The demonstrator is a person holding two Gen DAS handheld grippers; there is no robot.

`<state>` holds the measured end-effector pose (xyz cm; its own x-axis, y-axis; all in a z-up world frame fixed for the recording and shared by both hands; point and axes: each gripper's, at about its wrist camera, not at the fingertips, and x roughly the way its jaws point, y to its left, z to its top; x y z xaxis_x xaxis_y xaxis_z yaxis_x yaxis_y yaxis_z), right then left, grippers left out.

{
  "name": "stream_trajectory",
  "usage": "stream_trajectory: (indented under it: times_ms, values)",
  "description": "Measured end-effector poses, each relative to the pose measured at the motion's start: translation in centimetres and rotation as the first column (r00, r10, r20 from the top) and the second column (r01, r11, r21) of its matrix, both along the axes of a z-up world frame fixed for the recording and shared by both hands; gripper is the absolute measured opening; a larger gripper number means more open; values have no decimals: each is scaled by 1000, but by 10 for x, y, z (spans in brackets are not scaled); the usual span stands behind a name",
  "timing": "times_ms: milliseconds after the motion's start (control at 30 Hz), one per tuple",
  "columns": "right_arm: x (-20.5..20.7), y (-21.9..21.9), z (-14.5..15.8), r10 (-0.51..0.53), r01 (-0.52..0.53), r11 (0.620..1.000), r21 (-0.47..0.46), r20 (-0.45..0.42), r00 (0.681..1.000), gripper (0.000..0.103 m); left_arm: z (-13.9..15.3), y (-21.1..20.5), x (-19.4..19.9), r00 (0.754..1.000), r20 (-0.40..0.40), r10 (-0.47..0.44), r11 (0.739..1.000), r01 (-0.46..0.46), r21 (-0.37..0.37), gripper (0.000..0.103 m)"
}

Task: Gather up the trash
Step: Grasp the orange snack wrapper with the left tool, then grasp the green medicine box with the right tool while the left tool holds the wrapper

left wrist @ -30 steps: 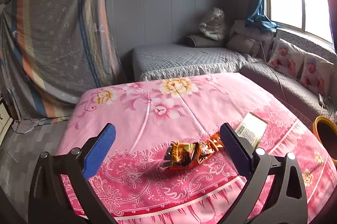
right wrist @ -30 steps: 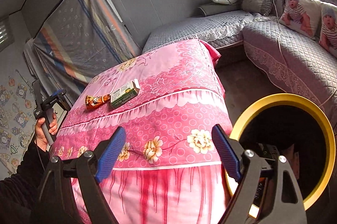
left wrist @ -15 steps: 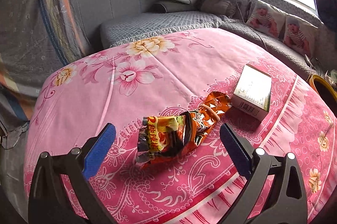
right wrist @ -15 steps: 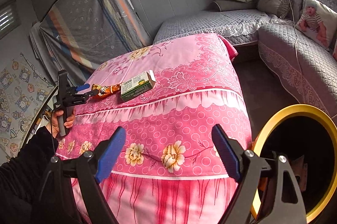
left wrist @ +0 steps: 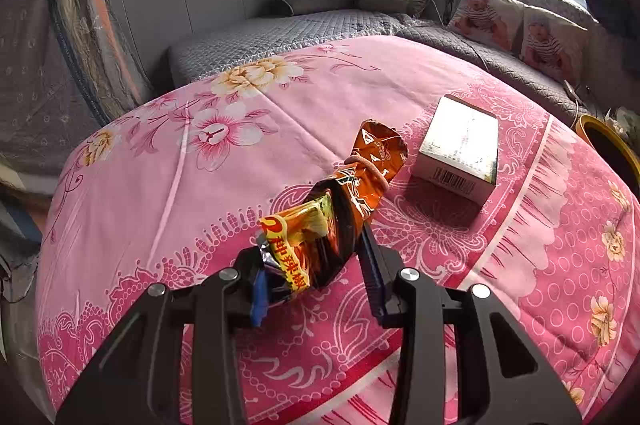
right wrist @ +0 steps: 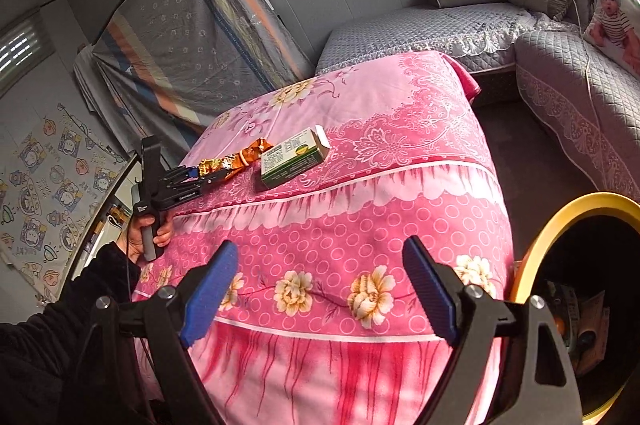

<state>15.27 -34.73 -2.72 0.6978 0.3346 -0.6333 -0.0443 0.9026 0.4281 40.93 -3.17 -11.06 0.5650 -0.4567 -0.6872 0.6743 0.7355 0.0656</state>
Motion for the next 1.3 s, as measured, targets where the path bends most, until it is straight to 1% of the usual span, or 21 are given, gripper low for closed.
stream_trajectory:
  times_ms: [100, 200, 233, 300, 400, 433, 500, 567, 633, 733, 833, 933, 1000, 1067, 1167, 1300]
  values:
    - [18, 9, 1, 38, -36, 996, 80, -23, 999, 81, 16, 7, -13, 1000, 11, -7, 999, 8, -44, 36]
    - [43, 24, 3, 65, -59, 991, 120, -45, 997, 89, 33, 17, -31, 999, 43, 6, 996, -3, -84, 36]
    - [54, 28, 2, 66, -58, 989, 133, -59, 996, 89, 38, 22, -37, 998, 53, 17, 995, -12, -99, 36]
    - [77, 40, -2, 91, -73, 984, 164, -105, 990, 89, 47, 31, -48, 996, 66, 57, 990, -47, -134, 36]
    - [109, 56, -14, 106, -62, 971, 229, -186, 977, 89, 58, 45, -70, 991, 77, 111, 976, -94, -196, 36]
    - [120, 61, -18, 113, -61, 968, 242, -209, 971, 89, 61, 50, -79, 989, 85, 122, 971, -101, -217, 36]
    - [141, 73, -24, 116, -57, 971, 233, -247, 962, 89, 68, 58, -96, 988, 93, 126, 960, -97, -264, 36]
    - [161, 80, -31, 98, -30, 972, 232, -286, 953, 89, 74, 66, -111, 987, 98, 125, 947, -90, -308, 36]
    - [180, 83, -36, 84, -14, 975, 222, -312, 946, 89, 79, 71, -122, 985, 108, 134, 937, -90, -338, 36]
    - [204, 87, -42, 52, 19, 981, 195, -351, 935, 89, 84, 81, -133, 987, 99, 124, 918, -77, -389, 36]
    - [220, 94, -49, 9, 49, 989, 140, -387, 922, 89, 87, 85, -144, 986, 115, 118, 910, -61, -410, 37]
    - [235, 100, -59, -32, 78, 993, 88, -431, 902, 89, 89, 88, -151, 986, 129, 105, 902, -39, -430, 38]
    - [246, 105, -63, -59, 87, 995, 44, -442, 895, 89, 90, 90, -155, 986, 137, 98, 896, -27, -442, 38]
    - [256, 114, -66, -70, 72, 997, -12, -453, 889, 89, 89, 90, -158, 985, 144, 91, 895, -18, -445, 38]
    - [270, 120, -74, -111, 85, 993, -76, -471, 875, 89, 87, 94, -158, 986, 140, 92, 890, -18, -455, 38]
    - [285, 133, -79, -141, 80, 986, -148, -466, 873, 89, 86, 102, -157, 986, 135, 101, 879, -25, -476, 39]
